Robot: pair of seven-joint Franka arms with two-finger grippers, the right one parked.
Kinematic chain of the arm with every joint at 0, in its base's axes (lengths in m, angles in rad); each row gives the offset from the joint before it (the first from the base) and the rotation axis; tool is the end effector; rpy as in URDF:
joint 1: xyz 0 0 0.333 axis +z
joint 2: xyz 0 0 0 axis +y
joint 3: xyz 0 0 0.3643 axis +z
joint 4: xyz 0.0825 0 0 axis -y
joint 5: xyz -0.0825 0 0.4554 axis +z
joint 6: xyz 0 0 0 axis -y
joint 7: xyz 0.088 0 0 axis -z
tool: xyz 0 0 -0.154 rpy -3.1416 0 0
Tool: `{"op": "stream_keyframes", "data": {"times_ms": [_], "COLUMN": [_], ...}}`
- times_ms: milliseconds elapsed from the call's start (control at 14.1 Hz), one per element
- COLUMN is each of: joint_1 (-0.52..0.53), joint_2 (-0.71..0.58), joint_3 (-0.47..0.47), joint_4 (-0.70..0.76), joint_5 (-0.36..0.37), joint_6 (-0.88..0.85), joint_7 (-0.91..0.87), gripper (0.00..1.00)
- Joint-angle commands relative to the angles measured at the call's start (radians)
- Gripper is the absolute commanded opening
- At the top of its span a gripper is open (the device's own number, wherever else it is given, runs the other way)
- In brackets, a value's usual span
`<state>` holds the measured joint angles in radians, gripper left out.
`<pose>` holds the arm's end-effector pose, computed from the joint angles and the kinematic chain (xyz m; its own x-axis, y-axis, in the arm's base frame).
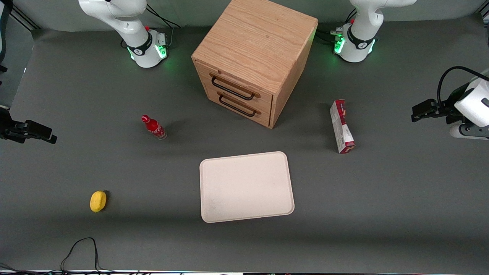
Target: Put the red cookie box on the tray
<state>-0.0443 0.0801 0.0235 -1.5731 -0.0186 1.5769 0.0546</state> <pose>0.6478 -0.0168 0.5740 0.9943 -0.0751 -0.0752 -0.0737 -0.9971 0.0208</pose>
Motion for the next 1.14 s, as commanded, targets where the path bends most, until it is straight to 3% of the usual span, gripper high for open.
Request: {"op": "stream_keyframes", "data": {"times_ms": [0,568,852,1065], "joint_1": [-0.008,-0.017,-0.022,-0.025], "joint_2": [-0.002,-0.052,-0.316,-0.379], "joint_3": [0.009,0.004,-0.017,-0.056], "joint_4": [0.008,-0.037,-0.335,-0.407], "joint_5": [-0.004,-0.006,-0.007,-0.011], "joint_6": [-0.02,-0.047,0.014,0.029], "joint_7": [-0.01,-0.012,-0.012,-0.071], "gripper": [1.0,1.0,1.0,1.0]}}
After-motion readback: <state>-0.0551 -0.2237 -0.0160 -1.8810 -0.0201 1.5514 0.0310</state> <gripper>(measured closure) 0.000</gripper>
